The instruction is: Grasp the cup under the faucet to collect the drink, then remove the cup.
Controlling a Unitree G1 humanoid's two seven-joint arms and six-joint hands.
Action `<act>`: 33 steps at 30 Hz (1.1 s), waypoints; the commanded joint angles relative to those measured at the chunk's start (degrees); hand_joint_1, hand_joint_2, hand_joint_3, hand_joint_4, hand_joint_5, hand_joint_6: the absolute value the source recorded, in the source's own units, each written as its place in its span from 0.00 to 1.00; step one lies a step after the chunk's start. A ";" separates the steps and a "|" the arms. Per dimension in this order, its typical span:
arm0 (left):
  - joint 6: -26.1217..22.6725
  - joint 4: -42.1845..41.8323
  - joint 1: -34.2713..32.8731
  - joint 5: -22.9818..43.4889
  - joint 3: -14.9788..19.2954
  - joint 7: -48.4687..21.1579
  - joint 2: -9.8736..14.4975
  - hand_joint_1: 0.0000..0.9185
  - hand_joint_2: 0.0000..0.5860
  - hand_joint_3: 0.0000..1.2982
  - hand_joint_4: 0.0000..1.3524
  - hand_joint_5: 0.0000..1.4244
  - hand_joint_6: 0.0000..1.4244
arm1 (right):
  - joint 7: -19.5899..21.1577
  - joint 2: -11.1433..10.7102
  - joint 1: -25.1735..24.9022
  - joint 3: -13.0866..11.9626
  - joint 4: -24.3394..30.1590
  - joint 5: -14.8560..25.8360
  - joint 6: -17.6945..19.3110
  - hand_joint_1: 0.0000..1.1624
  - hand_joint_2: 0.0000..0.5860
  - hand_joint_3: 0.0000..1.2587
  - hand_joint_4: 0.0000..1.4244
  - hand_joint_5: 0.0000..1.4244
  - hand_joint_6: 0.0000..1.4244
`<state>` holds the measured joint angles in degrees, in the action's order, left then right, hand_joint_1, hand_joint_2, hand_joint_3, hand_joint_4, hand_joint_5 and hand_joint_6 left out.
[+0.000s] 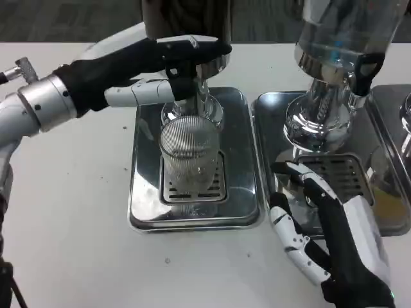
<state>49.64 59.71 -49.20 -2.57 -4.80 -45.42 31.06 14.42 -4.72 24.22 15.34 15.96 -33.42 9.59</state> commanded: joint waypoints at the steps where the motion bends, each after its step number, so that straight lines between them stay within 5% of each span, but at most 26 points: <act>1: 0.61 1.07 2.42 -4.02 -2.22 1.62 1.50 0.00 0.05 0.14 0.05 0.09 0.06 | 0.05 0.21 -0.19 -0.26 0.22 0.32 -0.34 0.23 0.77 0.23 0.12 0.15 0.15; 21: 3.89 0.65 2.51 -8.02 -4.98 7.83 3.14 0.00 0.06 0.14 0.04 0.08 0.07 | -2.28 -0.24 -3.59 -1.15 -1.11 5.57 0.38 0.27 0.70 0.19 0.09 0.13 0.15; 33: 5.39 0.65 2.48 -11.08 -6.76 12.39 4.15 0.00 0.07 0.14 0.04 0.08 0.08 | -11.07 -1.83 -8.17 -2.61 -3.90 15.93 0.66 0.38 0.55 0.05 0.02 0.08 0.13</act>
<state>56.38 59.31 -48.83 -10.23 -10.04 -32.85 33.65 5.65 -5.83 17.64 13.25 13.31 -19.79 9.62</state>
